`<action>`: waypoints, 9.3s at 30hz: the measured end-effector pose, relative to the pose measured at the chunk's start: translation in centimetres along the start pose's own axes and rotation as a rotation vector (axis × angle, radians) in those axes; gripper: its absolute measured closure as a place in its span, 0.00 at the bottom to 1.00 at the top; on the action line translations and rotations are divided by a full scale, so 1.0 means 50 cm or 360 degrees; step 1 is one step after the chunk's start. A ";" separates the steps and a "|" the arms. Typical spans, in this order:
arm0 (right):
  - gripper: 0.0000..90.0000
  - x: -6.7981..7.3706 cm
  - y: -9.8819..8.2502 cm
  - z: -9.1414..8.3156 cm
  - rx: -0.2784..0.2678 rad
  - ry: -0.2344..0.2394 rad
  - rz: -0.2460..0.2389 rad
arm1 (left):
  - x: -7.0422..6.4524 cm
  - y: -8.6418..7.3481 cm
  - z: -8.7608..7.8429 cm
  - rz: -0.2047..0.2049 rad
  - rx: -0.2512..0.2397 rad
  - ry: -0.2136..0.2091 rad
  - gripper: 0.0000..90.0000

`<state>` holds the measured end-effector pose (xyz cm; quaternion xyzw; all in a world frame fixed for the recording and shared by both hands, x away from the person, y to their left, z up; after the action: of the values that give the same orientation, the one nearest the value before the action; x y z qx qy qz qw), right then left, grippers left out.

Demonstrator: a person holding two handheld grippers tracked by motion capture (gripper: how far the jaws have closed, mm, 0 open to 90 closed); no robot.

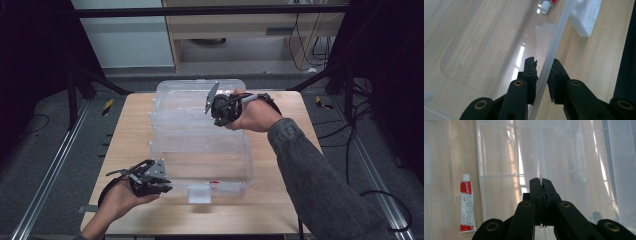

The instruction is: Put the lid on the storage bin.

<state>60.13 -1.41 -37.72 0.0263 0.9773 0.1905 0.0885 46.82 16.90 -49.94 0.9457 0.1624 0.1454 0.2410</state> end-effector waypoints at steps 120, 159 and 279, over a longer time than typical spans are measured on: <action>0.95 0.184 -0.036 0.000 -0.0198 -0.0054 -0.0130 | 0.118 0.062 -0.227 -0.0437 -0.0549 0.0154 1.00; 0.93 0.208 -0.046 0.011 -0.0195 -0.0062 -0.0144 | 0.281 0.127 -0.238 -0.0721 -0.0482 0.0211 1.00; 0.23 0.168 -0.386 -0.029 -0.0248 -0.0558 0.0705 | 0.094 -0.052 -0.142 -0.0668 -0.0482 0.0204 1.00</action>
<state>51.27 -19.10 -45.06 0.2646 0.9000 0.2723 0.2141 47.94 23.73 -44.34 0.8334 0.3464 0.1746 0.3938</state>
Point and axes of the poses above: each handheld gripper's, and its own axes: z roughly forward along the jaws, y roughly out of its top, x roughly to its left, the point moved 10 cm from there along z, roughly forward along the jaws, and after that the axes turned 8 degrees about y, right-handed, at the moved point
